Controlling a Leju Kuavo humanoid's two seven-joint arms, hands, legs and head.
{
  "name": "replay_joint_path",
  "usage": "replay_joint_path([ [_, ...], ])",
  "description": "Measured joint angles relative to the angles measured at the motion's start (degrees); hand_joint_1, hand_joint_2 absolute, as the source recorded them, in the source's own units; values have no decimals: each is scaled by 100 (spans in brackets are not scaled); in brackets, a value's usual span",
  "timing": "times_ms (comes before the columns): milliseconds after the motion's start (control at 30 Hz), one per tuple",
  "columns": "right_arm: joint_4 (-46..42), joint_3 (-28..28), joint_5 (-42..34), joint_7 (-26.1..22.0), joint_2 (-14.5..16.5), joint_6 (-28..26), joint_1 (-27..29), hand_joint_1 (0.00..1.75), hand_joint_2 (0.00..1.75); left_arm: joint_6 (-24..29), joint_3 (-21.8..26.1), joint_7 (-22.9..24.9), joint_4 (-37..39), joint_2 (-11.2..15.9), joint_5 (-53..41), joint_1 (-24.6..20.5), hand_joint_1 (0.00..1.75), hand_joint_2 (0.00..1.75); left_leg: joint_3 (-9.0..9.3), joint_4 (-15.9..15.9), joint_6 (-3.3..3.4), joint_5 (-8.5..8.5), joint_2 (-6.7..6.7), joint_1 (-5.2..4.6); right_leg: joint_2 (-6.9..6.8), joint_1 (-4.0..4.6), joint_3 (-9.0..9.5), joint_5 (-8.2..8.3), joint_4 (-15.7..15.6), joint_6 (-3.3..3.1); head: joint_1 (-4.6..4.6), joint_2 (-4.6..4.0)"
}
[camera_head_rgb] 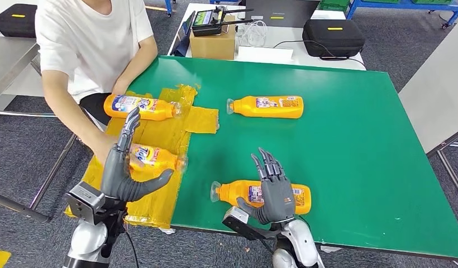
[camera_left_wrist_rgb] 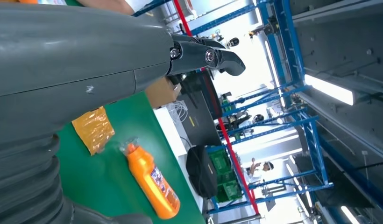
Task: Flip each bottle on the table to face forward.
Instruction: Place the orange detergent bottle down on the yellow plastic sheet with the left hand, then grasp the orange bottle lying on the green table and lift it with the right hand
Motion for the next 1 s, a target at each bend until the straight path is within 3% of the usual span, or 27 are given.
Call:
replay_joint_path([
  [267, -311, 156, 472, 485, -461, 682, -5, 0, 175, -40, 138, -50, -4, -81, -72, 71, 0, 175, -1, 0, 0, 0, 0, -1, 0, -1, 0, 0, 0, 0, -2, 0],
  [600, -484, 288, 393, 674, -1004, 1226, -15, 0, 175, -155, 264, -90, 26, -107, -98, 125, 0, 175, -2, 0, 0, 0, 0, -1, 0, -1, -1, 0, -1, 0, -1, 0],
  [1000, -421, 286, 284, 791, -1242, 1380, -143, 0, 175, -220, 283, -90, 145, -147, -79, 131, 0, 175, -2, 0, 0, 0, 0, -1, 0, -1, -1, 0, -1, 0, -1, 0],
])
